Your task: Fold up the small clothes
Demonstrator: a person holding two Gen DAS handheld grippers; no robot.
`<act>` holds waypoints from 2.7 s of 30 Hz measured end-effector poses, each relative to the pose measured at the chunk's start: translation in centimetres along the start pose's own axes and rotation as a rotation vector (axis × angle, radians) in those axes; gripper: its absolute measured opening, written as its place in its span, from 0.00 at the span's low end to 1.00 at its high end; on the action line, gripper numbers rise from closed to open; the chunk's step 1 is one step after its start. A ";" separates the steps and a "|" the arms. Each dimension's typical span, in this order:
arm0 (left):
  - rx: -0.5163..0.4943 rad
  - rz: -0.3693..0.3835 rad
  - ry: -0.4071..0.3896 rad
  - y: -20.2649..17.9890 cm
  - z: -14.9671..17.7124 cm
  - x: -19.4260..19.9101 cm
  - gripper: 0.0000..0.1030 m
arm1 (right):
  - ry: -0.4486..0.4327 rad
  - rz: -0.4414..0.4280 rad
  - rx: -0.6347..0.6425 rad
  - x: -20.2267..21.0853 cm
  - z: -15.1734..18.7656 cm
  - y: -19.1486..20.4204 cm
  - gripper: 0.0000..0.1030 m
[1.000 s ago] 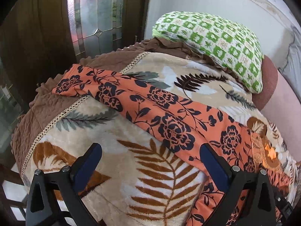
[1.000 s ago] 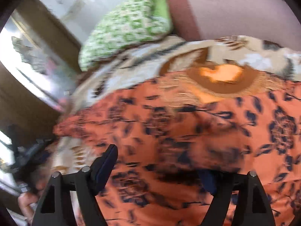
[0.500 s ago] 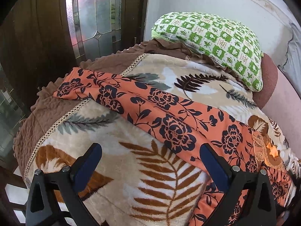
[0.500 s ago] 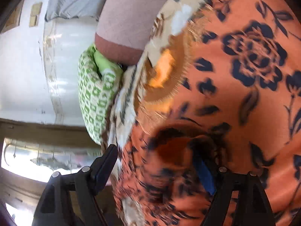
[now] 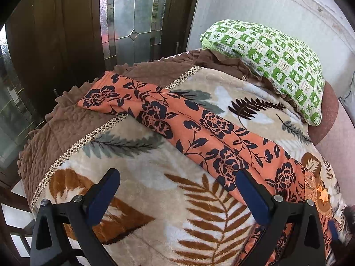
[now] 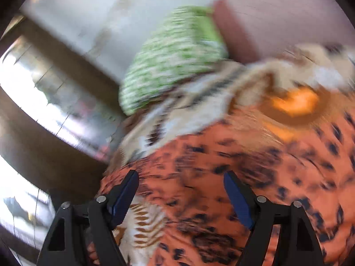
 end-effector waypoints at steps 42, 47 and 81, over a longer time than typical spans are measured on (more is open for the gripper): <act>0.649 0.582 0.216 10.9 -6.3 -9.2 0.65 | -0.038 -0.057 0.067 -6.7 12.0 -0.4 0.41; 0.672 0.525 0.176 11.2 -7.0 -10.8 0.59 | -0.039 -0.063 0.064 -6.6 12.0 -0.4 0.41; -0.367 0.701 -0.094 -25.5 1.5 8.0 0.09 | -0.473 0.195 -0.153 19.1 1.8 -16.8 0.44</act>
Point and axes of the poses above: each gripper's, at about its wrist camera, not at the fingertips, and x roughly against the way its jaws point, y to its left, z to its underside, the point moved 7 cm from there along -x, roughly the way its jaws point, and after that the axes turned 4 degrees about z, right-handed, at the moved point
